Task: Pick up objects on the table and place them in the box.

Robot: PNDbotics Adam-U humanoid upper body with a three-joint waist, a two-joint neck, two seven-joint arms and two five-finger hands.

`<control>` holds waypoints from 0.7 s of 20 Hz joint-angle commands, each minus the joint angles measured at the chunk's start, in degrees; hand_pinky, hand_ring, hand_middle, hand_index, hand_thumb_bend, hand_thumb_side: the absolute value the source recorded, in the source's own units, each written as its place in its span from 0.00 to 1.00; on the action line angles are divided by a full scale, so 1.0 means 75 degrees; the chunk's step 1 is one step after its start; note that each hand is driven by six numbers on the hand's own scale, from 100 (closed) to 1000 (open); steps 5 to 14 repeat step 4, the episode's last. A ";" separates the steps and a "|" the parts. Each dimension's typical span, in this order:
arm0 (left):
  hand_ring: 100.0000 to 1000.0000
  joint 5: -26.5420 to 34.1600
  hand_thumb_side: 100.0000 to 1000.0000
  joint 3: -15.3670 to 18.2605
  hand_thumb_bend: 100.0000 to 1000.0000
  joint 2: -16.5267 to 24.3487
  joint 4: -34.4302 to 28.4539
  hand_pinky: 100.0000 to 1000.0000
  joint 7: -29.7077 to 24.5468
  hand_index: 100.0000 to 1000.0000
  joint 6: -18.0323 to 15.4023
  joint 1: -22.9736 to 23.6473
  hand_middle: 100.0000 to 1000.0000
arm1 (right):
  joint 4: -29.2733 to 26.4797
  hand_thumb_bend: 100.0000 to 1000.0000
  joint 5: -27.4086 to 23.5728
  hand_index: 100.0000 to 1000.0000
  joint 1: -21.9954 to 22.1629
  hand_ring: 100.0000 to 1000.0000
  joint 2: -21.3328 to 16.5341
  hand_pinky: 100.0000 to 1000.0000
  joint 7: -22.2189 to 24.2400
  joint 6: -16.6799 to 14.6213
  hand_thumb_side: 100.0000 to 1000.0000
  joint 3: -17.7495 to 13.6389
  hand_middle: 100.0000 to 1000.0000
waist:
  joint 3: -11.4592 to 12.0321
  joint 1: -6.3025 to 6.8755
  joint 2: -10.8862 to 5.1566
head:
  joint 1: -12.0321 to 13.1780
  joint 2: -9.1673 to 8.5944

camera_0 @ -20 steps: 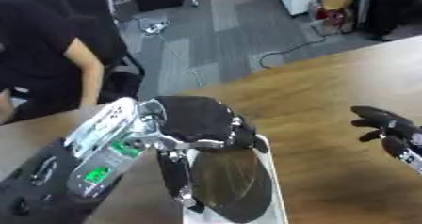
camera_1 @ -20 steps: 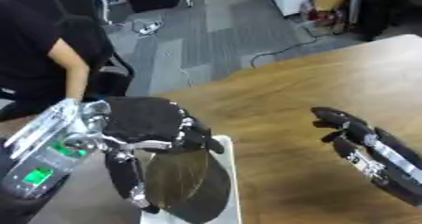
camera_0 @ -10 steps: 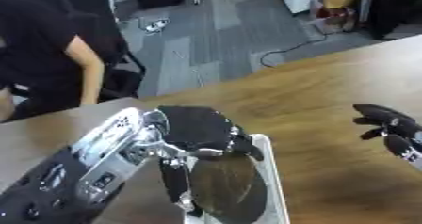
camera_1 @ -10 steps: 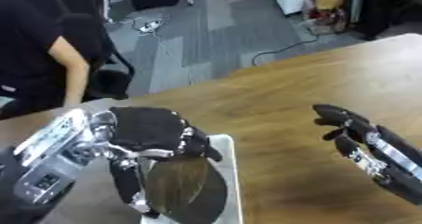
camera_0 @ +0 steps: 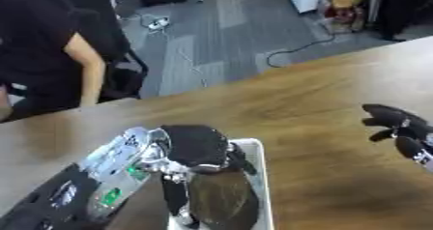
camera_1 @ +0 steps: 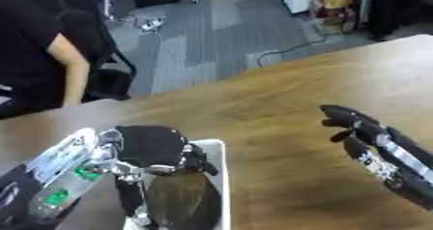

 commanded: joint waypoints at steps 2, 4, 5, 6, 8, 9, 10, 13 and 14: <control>0.84 0.0020 0.80 0.0091 0.63 0.0087 -0.0032 0.71 -0.0493 0.92 -0.0823 -0.0093 0.88 | -0.0138 0.00 -0.0009 1.00 -0.0094 0.91 -0.0019 0.76 0.0002 -0.0059 1.00 -0.0043 1.00 | 0.0039 -0.0117 -0.0133 | 0.0046 -0.0090; 0.85 0.0039 0.85 0.0108 0.63 0.0098 -0.0027 0.72 -0.0447 0.92 -0.0826 -0.0090 0.88 | -0.0130 0.00 -0.0004 1.00 -0.0084 0.91 -0.0018 0.76 0.0002 -0.0059 1.00 -0.0044 1.00 | 0.0054 -0.0124 -0.0141 | 0.0037 -0.0087; 0.85 0.0039 0.85 0.0108 0.63 0.0098 -0.0027 0.72 -0.0447 0.92 -0.0826 -0.0090 0.88 | -0.0130 0.00 -0.0004 1.00 -0.0084 0.91 -0.0018 0.76 0.0002 -0.0059 1.00 -0.0044 1.00 | 0.0054 -0.0124 -0.0141 | 0.0037 -0.0087; 0.85 0.0039 0.85 0.0108 0.63 0.0098 -0.0027 0.72 -0.0447 0.92 -0.0826 -0.0090 0.88 | -0.0130 0.00 -0.0004 1.00 -0.0084 0.91 -0.0018 0.76 0.0002 -0.0059 1.00 -0.0044 1.00 | 0.0054 -0.0124 -0.0141 | 0.0037 -0.0087; 0.85 0.0039 0.85 0.0108 0.63 0.0098 -0.0027 0.72 -0.0447 0.92 -0.0826 -0.0090 0.88 | -0.0130 0.00 -0.0004 1.00 -0.0084 0.91 -0.0018 0.76 0.0002 -0.0059 1.00 -0.0044 1.00 | 0.0054 -0.0124 -0.0141 | 0.0037 -0.0087; 0.85 0.0039 0.85 0.0108 0.63 0.0098 -0.0027 0.72 -0.0447 0.92 -0.0826 -0.0090 0.88 | -0.0130 0.00 -0.0004 1.00 -0.0084 0.91 -0.0018 0.76 0.0002 -0.0059 1.00 -0.0044 1.00 | 0.0054 -0.0124 -0.0141 | 0.0037 -0.0087; 0.85 0.0039 0.85 0.0108 0.63 0.0098 -0.0027 0.72 -0.0447 0.92 -0.0826 -0.0090 0.88 | -0.0130 0.00 -0.0004 1.00 -0.0084 0.91 -0.0018 0.76 0.0002 -0.0059 1.00 -0.0044 1.00 | 0.0054 -0.0124 -0.0141 | 0.0037 -0.0087; 0.85 0.0039 0.85 0.0108 0.63 0.0098 -0.0027 0.72 -0.0447 0.92 -0.0826 -0.0090 0.88 | -0.0130 0.00 -0.0004 1.00 -0.0084 0.91 -0.0018 0.76 0.0002 -0.0059 1.00 -0.0044 1.00 | 0.0054 -0.0124 -0.0141 | 0.0037 -0.0087; 0.85 0.0039 0.85 0.0108 0.63 0.0098 -0.0027 0.72 -0.0447 0.92 -0.0826 -0.0090 0.88 | -0.0130 0.00 -0.0004 1.00 -0.0084 0.91 -0.0018 0.76 0.0002 -0.0059 1.00 -0.0044 1.00 | 0.0054 -0.0124 -0.0141 | 0.0037 -0.0087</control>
